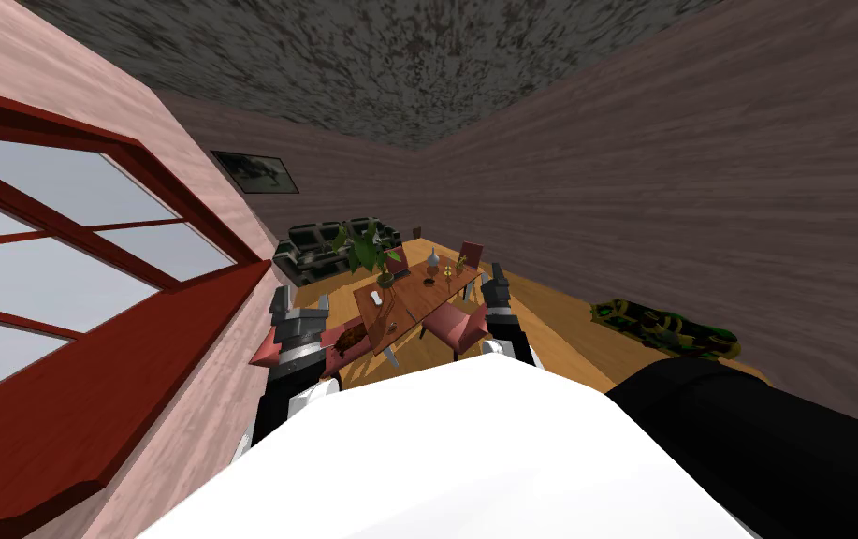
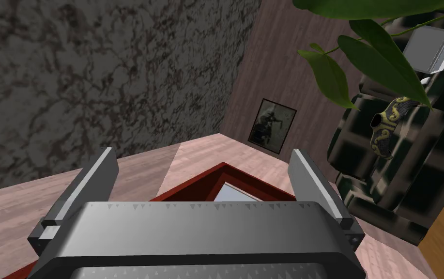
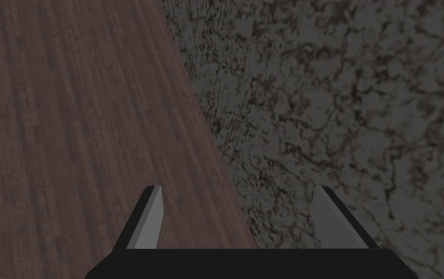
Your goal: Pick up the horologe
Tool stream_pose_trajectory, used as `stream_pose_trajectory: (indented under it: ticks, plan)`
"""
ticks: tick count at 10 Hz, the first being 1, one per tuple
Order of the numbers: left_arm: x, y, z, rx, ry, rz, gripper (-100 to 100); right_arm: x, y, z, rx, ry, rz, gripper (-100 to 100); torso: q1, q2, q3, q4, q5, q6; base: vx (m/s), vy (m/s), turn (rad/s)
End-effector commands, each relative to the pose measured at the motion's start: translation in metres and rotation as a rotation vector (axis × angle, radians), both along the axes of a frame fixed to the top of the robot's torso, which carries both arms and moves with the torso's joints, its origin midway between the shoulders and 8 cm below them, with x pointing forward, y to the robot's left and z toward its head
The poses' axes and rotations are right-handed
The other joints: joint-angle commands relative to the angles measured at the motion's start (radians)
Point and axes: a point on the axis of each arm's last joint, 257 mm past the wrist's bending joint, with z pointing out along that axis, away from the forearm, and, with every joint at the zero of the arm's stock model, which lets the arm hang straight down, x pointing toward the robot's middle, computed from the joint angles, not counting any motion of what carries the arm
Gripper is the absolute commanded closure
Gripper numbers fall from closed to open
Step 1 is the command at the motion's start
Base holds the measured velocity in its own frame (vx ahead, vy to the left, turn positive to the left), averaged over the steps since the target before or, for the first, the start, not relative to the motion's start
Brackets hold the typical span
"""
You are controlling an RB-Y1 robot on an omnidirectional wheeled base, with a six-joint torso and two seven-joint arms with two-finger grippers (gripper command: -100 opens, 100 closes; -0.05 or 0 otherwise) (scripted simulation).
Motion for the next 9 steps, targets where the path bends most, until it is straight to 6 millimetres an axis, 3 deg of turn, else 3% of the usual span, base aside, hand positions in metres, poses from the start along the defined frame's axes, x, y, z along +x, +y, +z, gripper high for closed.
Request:
stream_pose_trajectory:
  ticks: [1, 9]
  plan:
    - [0.004, -0.001, -0.005, 0.014, 0.018, -0.018, -100, 0.000, 0.000, 0.000, 0.000, 0.000, 0.000, 0, 0.000, 0.000, 0.000, 0.000, 0.000, 0.000, -0.009, -0.009, -0.051]
    - [0.048, 0.023, -0.070, -0.064, 0.186, -0.081, -100, 0.000, 0.000, 0.000, 0.000, 0.000, 0.000, 0, -0.002, 0.004, 0.002, 0.001, -0.001, 0.000, -0.046, -0.038, -0.117]
